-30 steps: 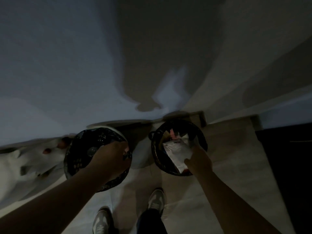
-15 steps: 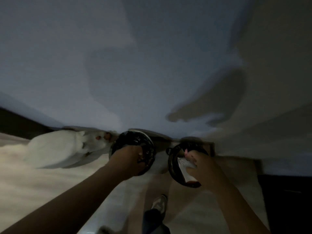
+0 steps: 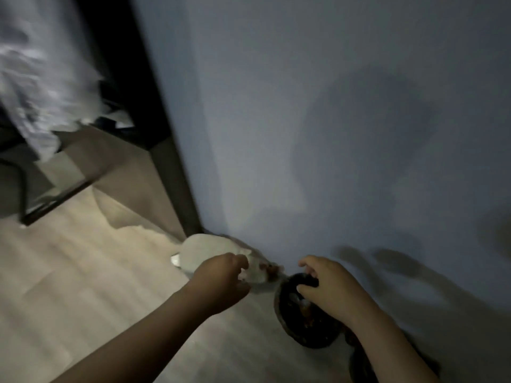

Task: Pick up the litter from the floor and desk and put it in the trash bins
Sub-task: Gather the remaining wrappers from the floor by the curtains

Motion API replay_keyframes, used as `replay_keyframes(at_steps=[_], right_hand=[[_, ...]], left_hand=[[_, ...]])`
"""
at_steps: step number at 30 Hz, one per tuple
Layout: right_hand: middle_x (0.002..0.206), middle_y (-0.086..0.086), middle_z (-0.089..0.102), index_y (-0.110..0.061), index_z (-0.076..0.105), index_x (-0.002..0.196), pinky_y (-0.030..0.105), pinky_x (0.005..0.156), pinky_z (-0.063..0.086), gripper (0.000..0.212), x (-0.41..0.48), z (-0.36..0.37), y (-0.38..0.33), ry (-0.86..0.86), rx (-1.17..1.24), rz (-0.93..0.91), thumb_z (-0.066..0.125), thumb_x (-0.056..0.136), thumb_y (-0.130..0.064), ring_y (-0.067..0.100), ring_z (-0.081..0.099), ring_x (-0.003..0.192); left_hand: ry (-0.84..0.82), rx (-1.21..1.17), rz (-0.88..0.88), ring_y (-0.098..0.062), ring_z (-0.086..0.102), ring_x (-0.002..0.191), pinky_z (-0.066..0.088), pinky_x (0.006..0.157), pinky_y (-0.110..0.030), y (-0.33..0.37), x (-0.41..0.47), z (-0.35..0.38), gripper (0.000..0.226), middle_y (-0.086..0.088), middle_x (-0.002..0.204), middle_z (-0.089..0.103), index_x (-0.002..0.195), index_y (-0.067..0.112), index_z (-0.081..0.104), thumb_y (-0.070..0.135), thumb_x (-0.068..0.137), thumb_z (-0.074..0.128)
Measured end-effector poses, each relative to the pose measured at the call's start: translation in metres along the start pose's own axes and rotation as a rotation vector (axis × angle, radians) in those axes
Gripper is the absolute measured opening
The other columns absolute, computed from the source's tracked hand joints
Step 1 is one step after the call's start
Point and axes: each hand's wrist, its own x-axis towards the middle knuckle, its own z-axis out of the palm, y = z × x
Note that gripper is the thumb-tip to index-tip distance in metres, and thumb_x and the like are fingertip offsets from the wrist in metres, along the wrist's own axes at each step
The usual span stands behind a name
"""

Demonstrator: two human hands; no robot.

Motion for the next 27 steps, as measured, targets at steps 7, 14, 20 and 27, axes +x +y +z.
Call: replay_keyframes(at_steps=[7, 14, 20, 27], right_hand=[[0.118, -0.004, 0.057, -0.023, 0.056, 0.123, 0.027, 0.092, 0.045, 0.041, 0.024, 0.014, -0.21, -0.029, -0.093, -0.321, 0.066, 0.083, -0.03, 0.012, 0.054, 0.107], [0.116, -0.005, 0.06, -0.026, 0.057, 0.123, 0.029, 0.09, 0.048, 0.043, 0.048, 0.03, -0.374, -0.059, -0.2, -0.625, 0.067, 0.081, -0.031, 0.01, 0.056, 0.103], [0.114, -0.005, 0.061, -0.023, 0.06, 0.119, 0.026, 0.09, 0.048, 0.042, 0.091, 0.048, -0.49, -0.083, -0.239, -0.885, 0.069, 0.079, -0.031, 0.007, 0.057, 0.101], [0.113, -0.012, 0.061, -0.029, 0.06, 0.119, 0.026, 0.091, 0.046, 0.04, 0.153, 0.056, -0.594, -0.087, -0.238, -1.132, 0.065, 0.08, -0.035, 0.003, 0.055, 0.104]], left_hand=[[0.221, 0.015, -0.2, -0.012, 0.058, 0.102, 0.043, 0.082, -0.021, -0.132, -0.121, -0.106, 0.041, 0.009, 0.119, 0.061, 0.125, 0.027, 0.053, 0.043, 0.088, 0.057], [0.443, -0.048, -0.406, -0.008, 0.057, 0.1, 0.042, 0.079, -0.019, -0.223, -0.208, -0.17, 0.038, 0.012, 0.115, 0.061, 0.121, 0.03, 0.054, 0.042, 0.086, 0.059], [0.57, -0.022, -0.573, -0.008, 0.057, 0.104, 0.044, 0.083, -0.022, -0.286, -0.242, -0.215, 0.039, 0.013, 0.116, 0.061, 0.122, 0.029, 0.052, 0.043, 0.086, 0.058], [0.67, 0.025, -0.757, -0.008, 0.056, 0.104, 0.047, 0.087, -0.024, -0.349, -0.251, -0.273, 0.039, 0.011, 0.115, 0.061, 0.122, 0.028, 0.054, 0.043, 0.086, 0.058]])
